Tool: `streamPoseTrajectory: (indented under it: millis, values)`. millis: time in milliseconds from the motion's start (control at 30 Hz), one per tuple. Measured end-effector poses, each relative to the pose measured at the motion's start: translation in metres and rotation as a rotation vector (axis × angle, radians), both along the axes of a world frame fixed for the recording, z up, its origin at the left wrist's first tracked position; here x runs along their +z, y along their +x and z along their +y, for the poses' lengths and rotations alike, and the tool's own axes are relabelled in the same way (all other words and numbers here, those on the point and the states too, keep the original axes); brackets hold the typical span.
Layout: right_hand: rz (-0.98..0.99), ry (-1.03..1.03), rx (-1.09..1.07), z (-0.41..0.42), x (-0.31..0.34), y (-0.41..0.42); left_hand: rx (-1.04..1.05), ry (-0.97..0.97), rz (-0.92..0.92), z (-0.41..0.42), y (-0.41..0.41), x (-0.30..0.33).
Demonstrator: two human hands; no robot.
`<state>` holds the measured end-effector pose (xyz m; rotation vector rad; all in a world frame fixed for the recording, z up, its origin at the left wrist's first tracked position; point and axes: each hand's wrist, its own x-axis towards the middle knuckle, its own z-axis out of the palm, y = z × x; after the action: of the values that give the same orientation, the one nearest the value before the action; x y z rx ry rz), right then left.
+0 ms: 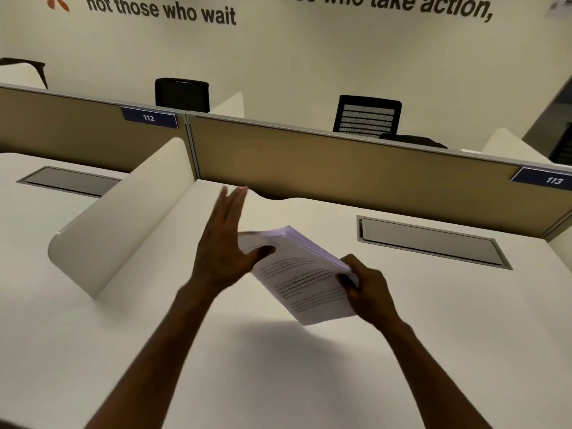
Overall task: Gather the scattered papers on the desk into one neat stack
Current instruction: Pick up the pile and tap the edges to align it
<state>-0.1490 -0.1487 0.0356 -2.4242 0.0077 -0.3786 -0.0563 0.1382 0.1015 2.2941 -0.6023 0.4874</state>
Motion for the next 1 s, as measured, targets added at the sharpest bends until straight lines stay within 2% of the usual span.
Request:
streamPoseTrajectory:
  millis: [67,133,233,333,367,400,467,500,533,600,700,833,1000]
  values:
    - [0.042,-0.105,0.066,-0.003,0.022,0.007,-0.170,0.127,0.216,0.002,0.016,0.019]
    - [0.068,-0.175,0.117,-0.003,0.040,0.013,-0.262,0.173,0.363,0.002,0.025,0.022]
    - [0.125,-0.155,0.156,-0.010,0.057,0.017,-0.219,0.040,0.444,0.002,0.026,0.005]
    - [0.157,-0.063,0.069,-0.042,0.057,0.015,-0.161,-0.135,0.499,0.013,0.018,-0.020]
    - [0.154,0.041,0.019,-0.053,0.051,0.012,-0.144,-0.194,0.529,0.018,0.015,-0.029]
    - [0.163,0.237,-0.005,-0.061,0.043,0.008,-0.123,-0.249,0.563,0.024,0.012,-0.039]
    - [0.247,0.754,0.069,-0.063,0.018,0.003,-0.086,-0.356,0.644,0.031,0.005,-0.057]
    - [0.313,0.916,0.129,-0.057,0.003,0.000,-0.079,-0.396,0.674,0.032,0.002,-0.065]
    - [0.367,0.976,0.171,-0.049,-0.012,-0.003,-0.080,-0.424,0.694,0.030,-0.001,-0.071]
    - [0.400,1.023,0.185,-0.030,-0.036,-0.007,-0.085,-0.457,0.724,0.027,-0.005,-0.080]
    - [0.291,1.019,-0.032,-0.009,-0.055,-0.008,-0.061,-0.480,0.739,0.027,-0.006,-0.089]
    - [0.183,0.998,-0.127,-0.001,-0.064,-0.010,-0.082,-0.515,0.732,0.034,-0.008,-0.102]
    - [0.226,0.945,-0.197,0.012,-0.090,-0.022,-0.027,-0.474,0.820,0.037,-0.017,-0.138]
